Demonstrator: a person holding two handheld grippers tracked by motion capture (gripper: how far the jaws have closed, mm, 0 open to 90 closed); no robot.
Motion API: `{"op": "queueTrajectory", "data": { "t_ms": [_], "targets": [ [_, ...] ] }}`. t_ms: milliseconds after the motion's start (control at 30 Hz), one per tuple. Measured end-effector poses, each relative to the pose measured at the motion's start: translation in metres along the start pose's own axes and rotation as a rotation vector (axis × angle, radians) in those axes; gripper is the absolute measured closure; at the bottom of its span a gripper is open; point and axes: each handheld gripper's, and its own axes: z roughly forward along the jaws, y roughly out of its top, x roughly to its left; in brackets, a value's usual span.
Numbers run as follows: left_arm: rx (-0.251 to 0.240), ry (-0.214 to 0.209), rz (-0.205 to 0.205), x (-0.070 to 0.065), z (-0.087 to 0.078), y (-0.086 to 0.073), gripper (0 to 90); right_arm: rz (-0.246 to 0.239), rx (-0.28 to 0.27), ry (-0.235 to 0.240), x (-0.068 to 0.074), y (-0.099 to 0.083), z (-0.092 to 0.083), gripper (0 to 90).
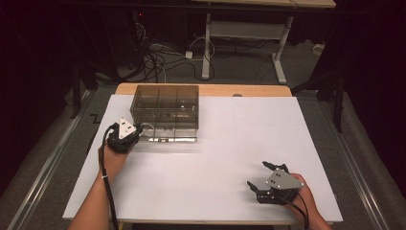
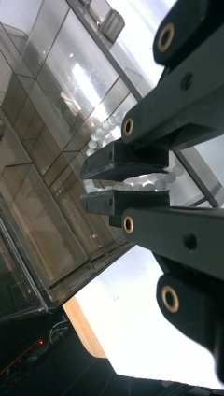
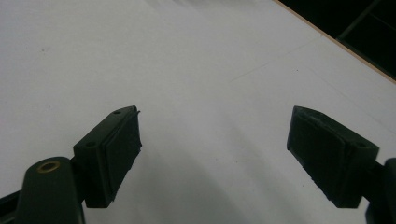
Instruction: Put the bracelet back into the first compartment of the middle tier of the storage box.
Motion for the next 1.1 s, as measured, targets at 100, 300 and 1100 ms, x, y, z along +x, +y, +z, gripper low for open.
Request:
{"op": "queueTrajectory", "data": {
  "t_ms": [100,300,1100],
  "targets": [
    [-0.003,0.000,0.002,-0.001,-0.001,0.000,79.7,0.000,0.000,0.001,0.000,0.000,0.000,18.3],
    [-0.010,0.000,0.004,-0.003,-0.001,0.001,76.4,0.002,-0.001,-0.001,-0.001,0.000,0.000,18.2],
    [-0.058,-0.001,0.063,-0.013,-0.014,0.006,68.5,0.003,-0.011,-0.003,-0.002,0.000,-0.002,18.2]
  ]
}}
